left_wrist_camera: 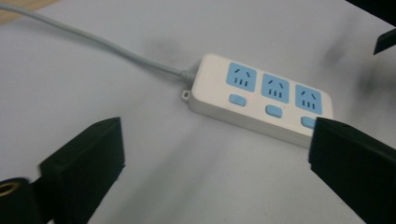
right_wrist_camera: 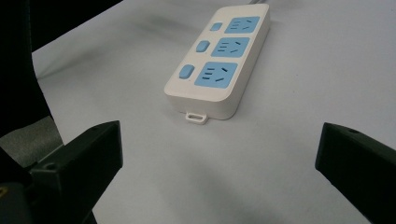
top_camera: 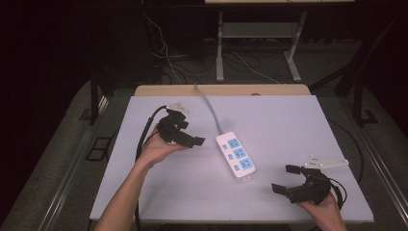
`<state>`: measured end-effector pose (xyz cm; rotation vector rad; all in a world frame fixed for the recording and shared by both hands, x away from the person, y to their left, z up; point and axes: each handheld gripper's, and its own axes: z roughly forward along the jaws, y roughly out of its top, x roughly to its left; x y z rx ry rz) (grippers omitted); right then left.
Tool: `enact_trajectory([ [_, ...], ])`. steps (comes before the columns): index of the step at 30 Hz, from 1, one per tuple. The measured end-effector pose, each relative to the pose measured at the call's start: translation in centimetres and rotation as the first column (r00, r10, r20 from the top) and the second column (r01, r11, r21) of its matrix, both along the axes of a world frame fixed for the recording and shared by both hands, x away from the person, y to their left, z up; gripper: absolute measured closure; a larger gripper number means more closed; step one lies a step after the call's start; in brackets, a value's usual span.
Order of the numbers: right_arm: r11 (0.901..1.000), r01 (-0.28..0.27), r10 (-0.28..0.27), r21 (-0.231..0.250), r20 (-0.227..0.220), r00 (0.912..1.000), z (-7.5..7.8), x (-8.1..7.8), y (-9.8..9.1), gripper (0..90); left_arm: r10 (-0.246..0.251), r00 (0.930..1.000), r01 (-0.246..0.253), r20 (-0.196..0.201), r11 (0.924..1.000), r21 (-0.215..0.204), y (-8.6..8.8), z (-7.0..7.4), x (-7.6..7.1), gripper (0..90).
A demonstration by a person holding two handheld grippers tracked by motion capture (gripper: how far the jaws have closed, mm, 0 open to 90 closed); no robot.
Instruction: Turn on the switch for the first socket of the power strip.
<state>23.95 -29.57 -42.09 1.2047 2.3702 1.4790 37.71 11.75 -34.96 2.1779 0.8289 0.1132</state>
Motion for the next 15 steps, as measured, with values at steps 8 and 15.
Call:
enact_trajectory([
  [8,1.0000,-0.001,0.001,-0.002,-0.001,1.0000,-0.1,0.0,0.0,0.2,0.059,0.9980,-0.058,0.024,0.9978,-0.032,2.2,0.1,-1.4,0.0],
  [15,1.0000,-0.004,0.004,-0.005,-0.005,1.0000,-0.1,0.1,0.1,0.2,0.090,0.9955,-0.088,0.030,0.9938,-0.068,3.8,-0.6,-3.2,0.0],
])
